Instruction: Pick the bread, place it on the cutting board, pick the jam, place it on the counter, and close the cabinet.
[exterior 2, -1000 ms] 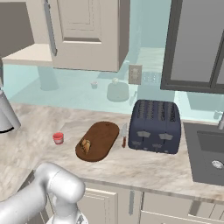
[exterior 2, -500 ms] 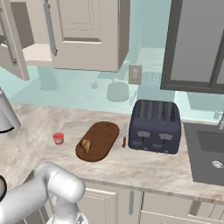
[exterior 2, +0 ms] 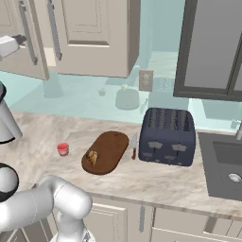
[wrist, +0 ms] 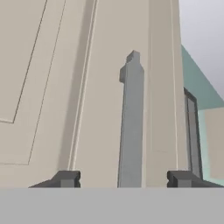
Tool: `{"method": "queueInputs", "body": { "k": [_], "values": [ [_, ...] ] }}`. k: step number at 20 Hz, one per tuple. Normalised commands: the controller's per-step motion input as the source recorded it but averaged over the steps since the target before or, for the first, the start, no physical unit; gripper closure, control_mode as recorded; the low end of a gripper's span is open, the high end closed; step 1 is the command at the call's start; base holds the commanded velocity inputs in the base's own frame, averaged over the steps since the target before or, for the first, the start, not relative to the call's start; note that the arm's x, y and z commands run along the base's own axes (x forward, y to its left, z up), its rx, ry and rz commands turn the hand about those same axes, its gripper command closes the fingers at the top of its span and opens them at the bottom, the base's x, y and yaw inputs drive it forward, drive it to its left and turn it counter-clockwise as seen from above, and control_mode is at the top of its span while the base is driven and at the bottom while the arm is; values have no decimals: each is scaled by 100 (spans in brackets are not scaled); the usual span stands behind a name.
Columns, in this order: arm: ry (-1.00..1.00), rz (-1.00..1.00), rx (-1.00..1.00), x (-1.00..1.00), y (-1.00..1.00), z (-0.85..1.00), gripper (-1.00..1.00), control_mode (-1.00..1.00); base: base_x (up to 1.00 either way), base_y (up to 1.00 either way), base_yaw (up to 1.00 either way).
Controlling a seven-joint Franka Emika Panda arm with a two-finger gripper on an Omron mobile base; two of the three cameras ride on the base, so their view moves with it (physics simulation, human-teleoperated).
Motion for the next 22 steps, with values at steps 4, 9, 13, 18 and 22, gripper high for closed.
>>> {"method": "queueInputs", "body": {
  "k": [4,9,13,18,22],
  "values": [
    [14,5,14,72,-34,0,-100,-100,0,0,0],
    [11,9,10,64,-30,0,-100,-100,0,0,0],
    [7,11,5,61,-29,-5,-100,-100,0,0,0],
    [6,11,4,56,-26,-9,-100,-100,0,0,0],
    [4,11,1,42,-17,-13,-100,-100,0,0,0]
  ]
}}
